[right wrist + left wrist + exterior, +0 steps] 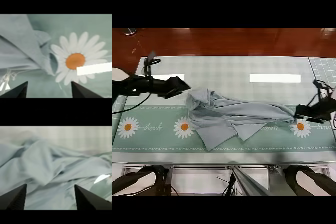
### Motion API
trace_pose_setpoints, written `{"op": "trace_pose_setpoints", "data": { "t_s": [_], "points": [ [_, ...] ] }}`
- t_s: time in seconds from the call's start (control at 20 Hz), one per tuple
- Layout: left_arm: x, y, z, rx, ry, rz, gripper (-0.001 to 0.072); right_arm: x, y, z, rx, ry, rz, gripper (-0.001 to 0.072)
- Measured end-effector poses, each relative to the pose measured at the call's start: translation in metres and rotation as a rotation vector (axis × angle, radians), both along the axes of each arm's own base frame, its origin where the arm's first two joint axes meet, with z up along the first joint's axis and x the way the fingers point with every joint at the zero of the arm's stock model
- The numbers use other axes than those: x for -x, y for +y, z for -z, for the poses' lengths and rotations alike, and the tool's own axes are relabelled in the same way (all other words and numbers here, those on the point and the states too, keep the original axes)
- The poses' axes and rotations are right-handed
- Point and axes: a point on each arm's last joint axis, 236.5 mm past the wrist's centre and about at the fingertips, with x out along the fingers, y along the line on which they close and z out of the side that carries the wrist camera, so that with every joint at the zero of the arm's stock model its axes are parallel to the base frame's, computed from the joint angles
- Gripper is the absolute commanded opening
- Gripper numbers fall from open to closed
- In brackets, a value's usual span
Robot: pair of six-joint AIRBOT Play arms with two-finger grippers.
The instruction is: Fold the shirts.
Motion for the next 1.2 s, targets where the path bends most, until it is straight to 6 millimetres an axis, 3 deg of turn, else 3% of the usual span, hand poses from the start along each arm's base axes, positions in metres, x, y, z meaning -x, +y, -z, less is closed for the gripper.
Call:
{"op": "trace_pose_setpoints", "data": {
  "t_s": [0.15,0.2,0.3,0.5,0.75,1.0,1.05,1.1,1.15,1.2],
  "points": [
    [0.041,0.053,0.030,-0.053,0.148,-0.061,0.0699,0.029,-0.028,0.008,-0.031,-0.018,0.151,0.0621],
    [0.054,0.064,0.043,-0.048,0.192,-0.104,0.0699,0.036,-0.025,0.016,-0.081,-0.045,0.207,0.0621],
    [0.084,0.065,0.068,0.000,0.285,-0.150,0.0699,0.040,-0.008,0.029,-0.199,-0.110,0.282,0.0621],
    [0.110,0.035,0.097,0.126,0.342,-0.194,0.0699,0.034,0.029,0.039,-0.392,-0.212,0.346,0.0621],
    [0.102,-0.004,0.115,0.142,0.303,-0.193,0.0698,0.027,0.042,0.038,-0.469,-0.266,0.374,0.0621],
    [0.090,-0.042,0.126,0.127,0.281,-0.158,0.0685,0.022,0.041,0.034,-0.478,-0.287,0.379,0.0621],
    [0.088,-0.049,0.128,0.126,0.278,-0.150,0.0545,0.020,0.038,0.032,-0.464,-0.294,0.376,0.0621],
    [0.085,-0.053,0.130,0.116,0.274,-0.143,0.0254,0.017,0.032,0.029,-0.447,-0.302,0.380,0.0621],
    [0.084,-0.054,0.134,0.095,0.269,-0.130,0.0029,0.015,0.027,0.026,-0.428,-0.309,0.384,0.0621],
    [0.081,-0.058,0.135,0.096,0.269,-0.124,0.0028,0.014,0.020,0.024,-0.403,-0.312,0.391,0.0621]
  ]
}}
